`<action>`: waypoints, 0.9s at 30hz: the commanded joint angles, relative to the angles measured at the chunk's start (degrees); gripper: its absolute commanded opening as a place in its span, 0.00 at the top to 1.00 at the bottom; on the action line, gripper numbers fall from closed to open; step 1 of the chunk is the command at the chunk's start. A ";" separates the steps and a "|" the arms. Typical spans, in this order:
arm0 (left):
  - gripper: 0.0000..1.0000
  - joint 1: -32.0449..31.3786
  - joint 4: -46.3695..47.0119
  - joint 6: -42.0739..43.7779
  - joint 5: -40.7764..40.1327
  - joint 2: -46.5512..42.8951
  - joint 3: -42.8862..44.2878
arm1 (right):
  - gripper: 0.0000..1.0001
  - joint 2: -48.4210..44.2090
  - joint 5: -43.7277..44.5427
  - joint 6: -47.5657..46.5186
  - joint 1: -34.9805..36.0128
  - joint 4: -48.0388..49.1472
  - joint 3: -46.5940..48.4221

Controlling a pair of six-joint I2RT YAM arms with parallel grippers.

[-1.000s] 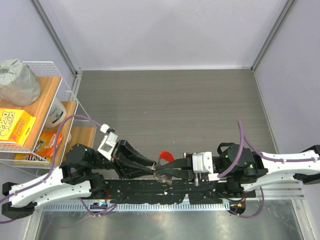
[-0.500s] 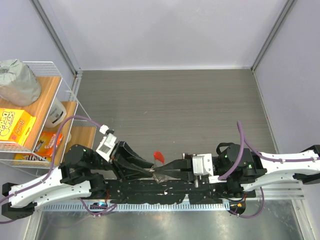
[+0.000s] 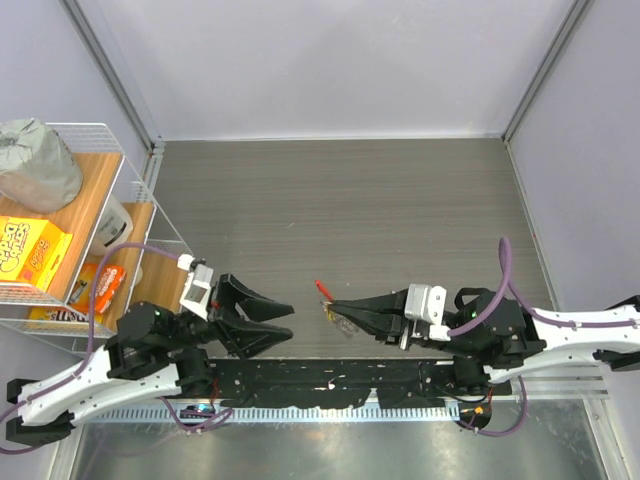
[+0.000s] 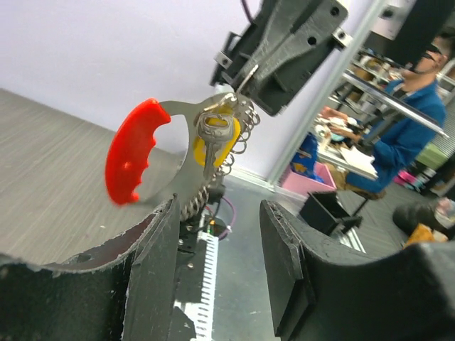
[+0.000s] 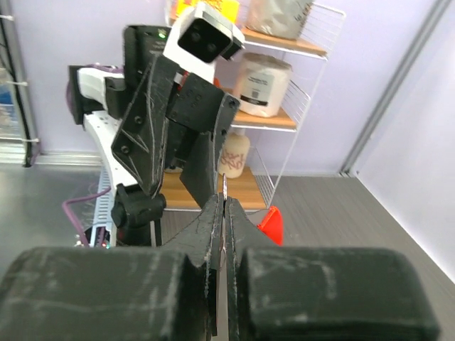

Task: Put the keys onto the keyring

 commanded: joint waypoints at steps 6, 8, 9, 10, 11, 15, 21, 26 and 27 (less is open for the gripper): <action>0.46 0.04 -6.54 0.51 -16.57 -4.48 -2.49 | 0.95 -1.28 17.18 2.66 -1.56 6.91 -8.87; 0.45 -0.04 -6.81 0.25 -17.10 -4.66 -2.58 | 0.94 -1.11 18.68 4.50 -3.31 7.17 -10.37; 0.45 0.04 -6.90 0.25 -17.27 -4.66 -2.67 | 0.95 -0.67 19.04 6.16 -4.80 6.48 -10.64; 0.45 0.04 -6.90 0.25 -17.27 -4.57 -2.67 | 0.94 -0.23 18.70 7.31 -6.03 6.03 -11.51; 0.45 0.04 -7.07 0.16 -17.27 -4.49 -2.58 | 0.95 -0.06 18.52 8.88 -8.31 5.94 -11.87; 0.45 0.04 -7.33 0.16 -17.10 -4.22 -2.23 | 0.95 1.35 15.36 14.08 -15.26 6.12 -15.03; 0.45 -0.04 -7.78 -0.19 -16.92 -4.05 -2.49 | 0.94 4.86 11.67 20.85 -25.81 3.84 -17.23; 0.45 0.04 -7.60 -0.11 -16.84 -3.96 -2.58 | 0.95 11.26 8.94 24.45 -32.05 1.46 -16.71; 0.45 -0.04 -7.86 -0.19 -16.84 -3.87 -2.41 | 0.95 13.63 8.07 24.54 -32.58 1.29 -16.19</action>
